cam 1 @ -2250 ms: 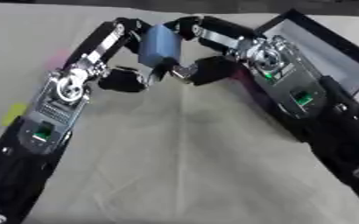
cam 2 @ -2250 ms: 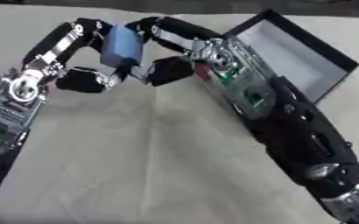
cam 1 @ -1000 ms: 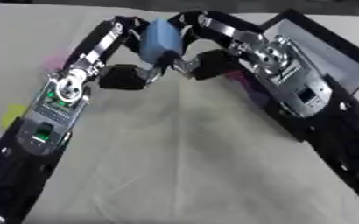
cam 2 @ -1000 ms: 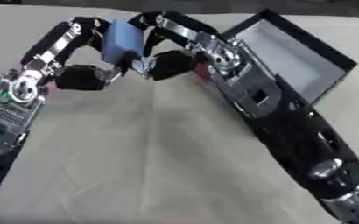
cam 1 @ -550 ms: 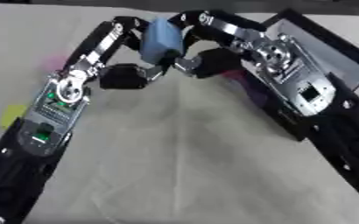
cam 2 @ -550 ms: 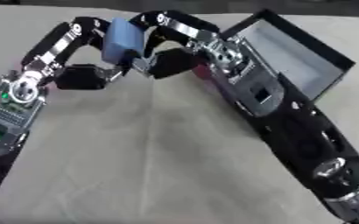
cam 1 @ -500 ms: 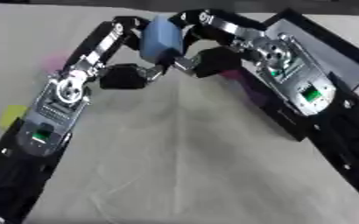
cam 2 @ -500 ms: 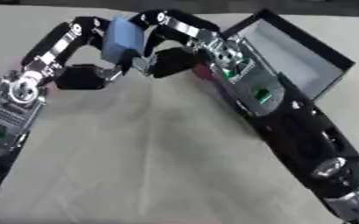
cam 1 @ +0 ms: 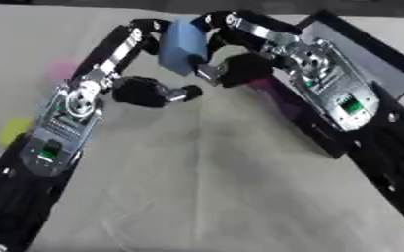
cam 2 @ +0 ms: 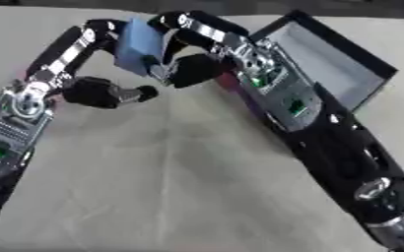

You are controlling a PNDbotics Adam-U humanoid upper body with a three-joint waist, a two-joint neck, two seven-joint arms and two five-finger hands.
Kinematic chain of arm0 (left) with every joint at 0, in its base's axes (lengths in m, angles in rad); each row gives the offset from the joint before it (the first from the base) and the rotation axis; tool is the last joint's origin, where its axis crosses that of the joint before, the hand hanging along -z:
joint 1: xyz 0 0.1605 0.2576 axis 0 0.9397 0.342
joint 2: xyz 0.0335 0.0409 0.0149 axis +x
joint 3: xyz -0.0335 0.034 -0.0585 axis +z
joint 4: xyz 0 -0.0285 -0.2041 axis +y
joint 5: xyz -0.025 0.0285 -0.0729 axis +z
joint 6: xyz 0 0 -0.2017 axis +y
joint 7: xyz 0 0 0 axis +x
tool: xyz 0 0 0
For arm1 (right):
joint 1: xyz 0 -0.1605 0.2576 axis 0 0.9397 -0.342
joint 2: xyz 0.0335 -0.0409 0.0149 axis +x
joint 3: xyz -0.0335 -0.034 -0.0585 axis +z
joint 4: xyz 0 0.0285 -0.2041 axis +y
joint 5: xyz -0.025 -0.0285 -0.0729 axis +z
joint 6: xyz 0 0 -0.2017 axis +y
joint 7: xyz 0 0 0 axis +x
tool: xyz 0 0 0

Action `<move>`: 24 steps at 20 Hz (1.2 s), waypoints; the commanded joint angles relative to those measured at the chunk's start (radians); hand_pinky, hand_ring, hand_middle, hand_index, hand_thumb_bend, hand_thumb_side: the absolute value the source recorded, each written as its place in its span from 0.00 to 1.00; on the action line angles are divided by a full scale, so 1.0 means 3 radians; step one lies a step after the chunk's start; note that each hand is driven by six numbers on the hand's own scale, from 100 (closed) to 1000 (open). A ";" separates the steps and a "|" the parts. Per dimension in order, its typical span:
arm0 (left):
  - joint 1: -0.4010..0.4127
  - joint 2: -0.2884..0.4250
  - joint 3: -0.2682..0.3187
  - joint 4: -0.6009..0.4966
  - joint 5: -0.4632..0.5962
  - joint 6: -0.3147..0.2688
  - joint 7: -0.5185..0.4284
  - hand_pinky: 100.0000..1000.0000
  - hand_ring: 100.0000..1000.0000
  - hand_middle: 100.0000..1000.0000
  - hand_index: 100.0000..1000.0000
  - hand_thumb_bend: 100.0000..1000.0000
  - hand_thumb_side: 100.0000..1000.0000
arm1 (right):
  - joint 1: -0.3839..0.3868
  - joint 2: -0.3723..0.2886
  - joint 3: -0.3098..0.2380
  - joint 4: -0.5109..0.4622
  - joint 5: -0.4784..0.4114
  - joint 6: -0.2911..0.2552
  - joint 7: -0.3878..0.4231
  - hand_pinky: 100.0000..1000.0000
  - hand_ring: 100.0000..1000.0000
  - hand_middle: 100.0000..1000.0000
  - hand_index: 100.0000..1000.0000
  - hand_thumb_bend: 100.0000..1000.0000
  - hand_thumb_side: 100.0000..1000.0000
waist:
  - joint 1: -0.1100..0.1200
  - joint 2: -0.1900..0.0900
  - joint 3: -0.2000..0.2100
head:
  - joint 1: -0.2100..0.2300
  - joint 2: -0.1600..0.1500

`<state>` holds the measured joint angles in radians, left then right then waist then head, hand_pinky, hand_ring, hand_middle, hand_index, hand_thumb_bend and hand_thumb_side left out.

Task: Pick up the objects with one hand, pass them to the other hand, and then place them into the box on the other side of the table.

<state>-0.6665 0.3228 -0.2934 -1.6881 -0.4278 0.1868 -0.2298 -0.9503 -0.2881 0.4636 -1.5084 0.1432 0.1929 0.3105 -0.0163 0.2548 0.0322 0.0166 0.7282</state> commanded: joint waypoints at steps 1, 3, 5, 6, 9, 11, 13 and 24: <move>-0.0017 0.0029 0.0015 -0.0064 -0.0048 -0.0008 0.0002 0.72 0.58 0.67 0.82 0.69 0.24 | -0.0055 -0.0091 -0.0050 -0.0077 -0.0028 0.0011 -0.0020 0.79 0.56 0.52 0.58 0.00 0.15 | -0.0013 -0.0059 -0.0005 | 0.0004 -0.0012; -0.0003 0.0040 0.0027 -0.0061 -0.0064 0.0008 0.0037 0.72 0.58 0.67 0.82 0.68 0.24 | -0.0049 -0.0113 -0.0056 -0.0091 -0.0034 0.0012 -0.0028 0.79 0.56 0.52 0.58 0.00 0.13 | -0.0014 -0.0063 -0.0009 | 0.0006 -0.0012; 0.0012 0.0052 0.0040 -0.0054 -0.0074 0.0031 0.0091 0.72 0.58 0.67 0.82 0.68 0.24 | -0.0042 -0.0139 -0.0061 -0.0110 -0.0042 0.0012 -0.0036 0.79 0.56 0.52 0.58 0.00 0.13 | -0.0015 -0.0068 -0.0016 | 0.0010 -0.0014; 0.0021 0.0060 0.0049 -0.0048 -0.0077 0.0046 0.0122 0.71 0.58 0.67 0.82 0.67 0.24 | -0.0033 -0.0154 -0.0065 -0.0122 -0.0048 0.0013 -0.0039 0.79 0.56 0.52 0.58 0.00 0.13 | -0.0016 -0.0072 -0.0022 | 0.0014 -0.0017; 0.0046 0.0081 0.0073 -0.0037 -0.0078 0.0092 0.0232 0.71 0.57 0.67 0.82 0.67 0.25 | 0.0006 -0.0194 -0.0079 -0.0174 -0.0076 0.0033 -0.0049 0.79 0.56 0.52 0.58 0.00 0.14 | -0.0021 -0.0080 -0.0044 | 0.0024 -0.0026; 0.0059 0.0090 0.0084 -0.0032 -0.0076 0.0118 0.0298 0.71 0.57 0.67 0.82 0.67 0.25 | 0.0029 -0.0219 -0.0091 -0.0217 -0.0106 0.0053 -0.0055 0.79 0.56 0.52 0.58 0.00 0.14 | -0.0021 -0.0083 -0.0053 | 0.0030 -0.0033; 0.0072 0.0100 0.0087 -0.0030 -0.0073 0.0131 0.0339 0.71 0.57 0.66 0.81 0.67 0.25 | 0.0048 -0.0245 -0.0104 -0.0252 -0.0129 0.0074 -0.0064 0.79 0.56 0.52 0.58 0.00 0.14 | -0.0019 -0.0086 -0.0060 | 0.0034 -0.0034; 0.0164 0.0192 0.0118 -0.0021 -0.0059 0.0160 0.0406 0.71 0.57 0.66 0.81 0.66 0.25 | 0.0195 -0.0500 -0.0285 -0.0416 -0.0237 0.0142 -0.0218 0.79 0.56 0.53 0.58 0.00 0.12 | -0.0006 -0.0103 -0.0116 | -0.0032 -0.0026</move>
<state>-0.6075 0.3561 -0.2708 -1.6855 -0.4451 0.2353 -0.1145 -0.8774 -0.4081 0.3993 -1.6082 0.0814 0.2339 0.2558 -0.0163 0.2539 -0.0015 0.0131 0.7276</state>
